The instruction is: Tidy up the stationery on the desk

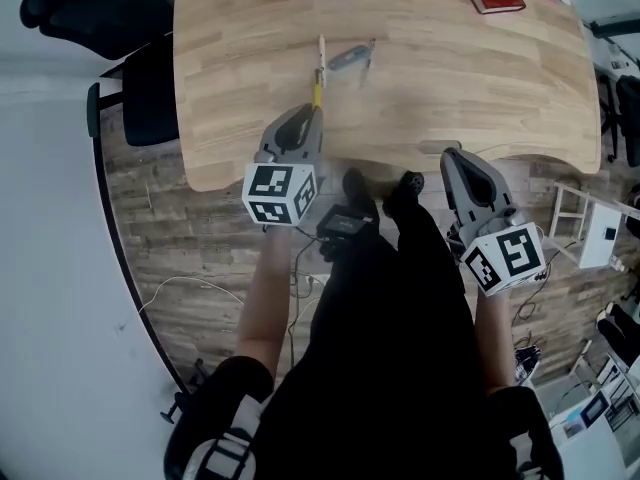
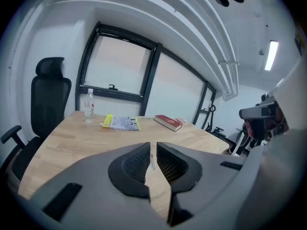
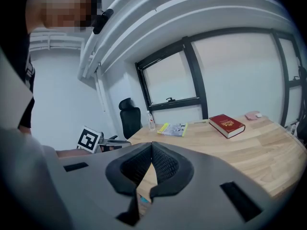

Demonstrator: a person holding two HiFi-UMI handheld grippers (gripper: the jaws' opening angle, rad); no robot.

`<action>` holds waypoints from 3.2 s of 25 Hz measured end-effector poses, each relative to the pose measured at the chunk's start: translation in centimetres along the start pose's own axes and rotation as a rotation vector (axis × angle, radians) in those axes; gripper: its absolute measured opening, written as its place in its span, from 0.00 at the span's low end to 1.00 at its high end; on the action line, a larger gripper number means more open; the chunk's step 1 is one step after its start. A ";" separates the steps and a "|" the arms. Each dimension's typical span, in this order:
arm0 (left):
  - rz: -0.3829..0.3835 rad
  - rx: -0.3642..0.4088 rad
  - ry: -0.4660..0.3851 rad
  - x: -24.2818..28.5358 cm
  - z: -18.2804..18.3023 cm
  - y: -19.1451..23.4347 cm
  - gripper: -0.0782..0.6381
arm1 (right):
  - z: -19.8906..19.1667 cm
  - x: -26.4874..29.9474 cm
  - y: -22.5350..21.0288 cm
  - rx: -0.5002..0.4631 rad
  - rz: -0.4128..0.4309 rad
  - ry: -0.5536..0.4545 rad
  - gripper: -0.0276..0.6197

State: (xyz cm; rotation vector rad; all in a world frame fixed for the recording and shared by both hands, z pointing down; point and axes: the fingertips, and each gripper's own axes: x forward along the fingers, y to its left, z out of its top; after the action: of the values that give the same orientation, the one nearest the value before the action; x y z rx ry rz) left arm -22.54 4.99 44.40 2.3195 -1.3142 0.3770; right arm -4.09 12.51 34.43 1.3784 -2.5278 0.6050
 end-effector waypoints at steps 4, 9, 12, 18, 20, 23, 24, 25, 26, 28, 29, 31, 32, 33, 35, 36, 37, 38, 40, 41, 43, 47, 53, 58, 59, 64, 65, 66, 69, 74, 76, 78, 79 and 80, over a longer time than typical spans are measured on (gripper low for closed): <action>0.038 -0.008 0.043 2.1 -2.1 1.8 0.17 | -0.8 0.8 -0.5 0.018 -0.006 0.030 0.06; 0.074 -0.010 0.094 5.0 -4.7 3.0 0.17 | -1.9 1.7 -0.9 0.022 -0.003 0.074 0.06; 0.085 -0.023 0.126 6.8 -6.3 3.7 0.20 | -2.7 2.2 -1.2 0.021 -0.004 0.094 0.06; 0.145 -0.030 0.181 9.4 -9.3 6.1 0.28 | -3.9 2.9 -2.0 0.037 -0.018 0.124 0.06; 0.176 -0.036 0.208 10.2 -10.3 6.9 0.30 | -4.2 3.0 -2.0 0.036 -0.020 0.135 0.06; 0.195 -0.055 0.251 11.2 -11.7 7.5 0.31 | -4.7 3.1 -2.0 0.031 -0.014 0.164 0.06; 0.198 -0.061 0.260 11.6 -12.1 7.7 0.31 | -4.9 3.2 -2.0 0.030 -0.014 0.171 0.06; 0.203 -0.063 0.270 12.0 -12.4 7.8 0.31 | -5.0 3.2 -2.0 0.029 -0.015 0.177 0.06; 0.208 -0.062 0.281 12.3 -12.8 8.0 0.31 | -5.1 3.2 -2.1 0.029 -0.017 0.183 0.06; 0.218 -0.056 0.305 12.9 -13.6 8.3 0.31 | -5.4 3.0 -2.2 0.032 -0.021 0.195 0.06; 0.223 -0.053 0.313 13.1 -13.9 8.5 0.31 | -5.5 3.0 -2.3 0.034 -0.022 0.200 0.06; 0.233 -0.048 0.320 13.4 -14.3 8.7 0.31 | -5.7 3.1 -2.7 0.038 -0.028 0.205 0.06; 0.238 -0.045 0.322 13.6 -14.4 8.8 0.31 | -5.7 3.1 -2.9 0.041 -0.031 0.204 0.06; 0.241 -0.043 0.327 13.8 -14.7 8.9 0.31 | -5.7 3.2 -3.0 0.045 -0.033 0.202 0.06; 0.247 -0.045 0.341 13.9 -15.1 8.9 0.30 | -5.6 3.3 -3.0 0.051 -0.031 0.198 0.06; 0.253 -0.044 0.346 13.9 -15.2 8.9 0.29 | -5.6 3.4 -2.9 0.052 -0.027 0.198 0.06; 0.261 -0.041 0.350 13.8 -15.2 9.1 0.26 | -5.6 3.6 -2.8 0.053 -0.023 0.198 0.06; 0.269 -0.038 0.353 13.7 -15.2 9.2 0.25 | -5.5 3.7 -2.8 0.054 -0.020 0.197 0.06; 0.277 -0.032 0.356 13.6 -15.2 9.4 0.23 | -5.4 3.8 -2.7 0.056 -0.018 0.192 0.06; 0.277 -0.029 0.358 13.6 -15.2 9.4 0.23 | -5.3 3.8 -2.7 0.057 -0.019 0.190 0.06; 0.275 -0.021 0.367 13.6 -15.3 9.3 0.23 | -5.2 3.6 -2.7 0.059 -0.022 0.187 0.06; 0.266 -0.021 0.376 13.3 -15.1 9.1 0.23 | -4.5 3.4 -2.5 0.056 -0.029 0.164 0.06; 0.253 -0.019 0.362 11.4 -13.1 8.4 0.23 | -3.1 2.6 -1.6 0.041 -0.044 0.114 0.06; 0.249 -0.026 0.309 8.9 -8.9 6.9 0.23 | -2.1 1.6 -1.6 0.029 -0.066 0.078 0.06; 0.242 -0.025 0.296 8.3 -7.9 6.4 0.22 | -1.8 1.4 -1.5 0.028 -0.068 0.069 0.06; 0.232 -0.008 0.253 5.4 -3.6 4.2 0.23 | -0.6 0.7 -0.8 0.038 -0.063 0.028 0.06; 0.234 -0.007 0.249 4.9 -2.9 3.7 0.23 | -0.4 0.6 -0.6 0.037 -0.056 0.021 0.06; 0.233 -0.008 0.245 4.5 -2.2 3.2 0.23 | -0.2 0.5 -0.5 0.033 -0.049 0.016 0.06; 0.220 -0.007 0.234 3.8 -0.4 1.4 0.22 | 0.8 0.1 -0.7 0.027 -0.036 -0.007 0.06; 0.217 -0.020 0.216 3.1 1.6 -0.9 0.23 | 1.9 0.1 -2.2 0.008 -0.009 -0.027 0.06; 0.225 -0.027 0.208 3.3 2.2 -1.9 0.23 | 2.4 0.2 -3.7 0.008 -0.009 -0.028 0.06; 0.233 -0.034 0.200 3.7 2.7 -2.9 0.22 | 3.2 0.1 -5.1 0.005 -0.005 -0.035 0.06; 0.237 -0.035 0.198 4.0 2.9 -3.3 0.23 | 3.6 0.1 -5.7 0.001 0.001 -0.039 0.06; 0.240 -0.036 0.196 4.4 3.0 -3.6 0.23 | 4.0 0.3 -6.4 -0.003 0.009 -0.042 0.06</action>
State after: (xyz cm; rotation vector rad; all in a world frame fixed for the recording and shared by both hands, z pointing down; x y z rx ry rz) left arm -17.15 1.81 42.83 2.0412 -1.4897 0.6346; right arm 1.18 7.50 32.62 1.3931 -2.5681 0.5790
